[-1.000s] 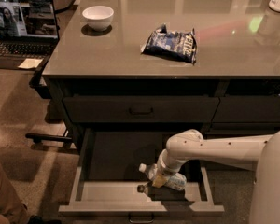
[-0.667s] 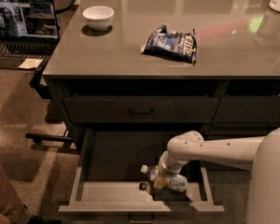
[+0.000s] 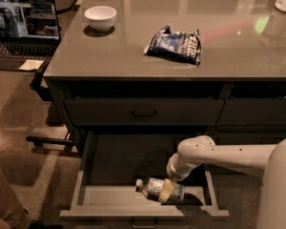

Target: Place blue plastic bottle into middle drawer

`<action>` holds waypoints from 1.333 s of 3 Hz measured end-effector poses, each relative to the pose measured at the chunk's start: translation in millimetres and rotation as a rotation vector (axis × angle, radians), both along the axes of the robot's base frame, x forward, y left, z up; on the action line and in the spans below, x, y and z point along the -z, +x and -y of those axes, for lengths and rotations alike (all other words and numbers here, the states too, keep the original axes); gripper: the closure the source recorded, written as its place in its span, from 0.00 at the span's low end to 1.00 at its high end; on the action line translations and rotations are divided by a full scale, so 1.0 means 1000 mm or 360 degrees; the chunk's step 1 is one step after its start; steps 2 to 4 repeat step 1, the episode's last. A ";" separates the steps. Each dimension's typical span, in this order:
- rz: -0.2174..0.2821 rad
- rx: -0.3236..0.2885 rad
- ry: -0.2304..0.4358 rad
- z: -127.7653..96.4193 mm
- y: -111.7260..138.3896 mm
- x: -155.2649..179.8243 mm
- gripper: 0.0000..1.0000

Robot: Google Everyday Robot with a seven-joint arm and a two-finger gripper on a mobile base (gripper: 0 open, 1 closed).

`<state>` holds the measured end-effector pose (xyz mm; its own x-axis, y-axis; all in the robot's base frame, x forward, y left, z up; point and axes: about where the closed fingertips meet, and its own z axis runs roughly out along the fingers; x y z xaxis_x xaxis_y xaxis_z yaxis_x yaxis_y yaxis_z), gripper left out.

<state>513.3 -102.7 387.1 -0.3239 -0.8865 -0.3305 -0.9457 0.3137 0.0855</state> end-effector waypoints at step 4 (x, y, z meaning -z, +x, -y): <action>0.0000 0.0003 0.0001 0.000 0.000 0.000 0.00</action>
Offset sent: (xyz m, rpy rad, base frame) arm 0.0000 0.0000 0.0000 0.0000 0.0000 0.0000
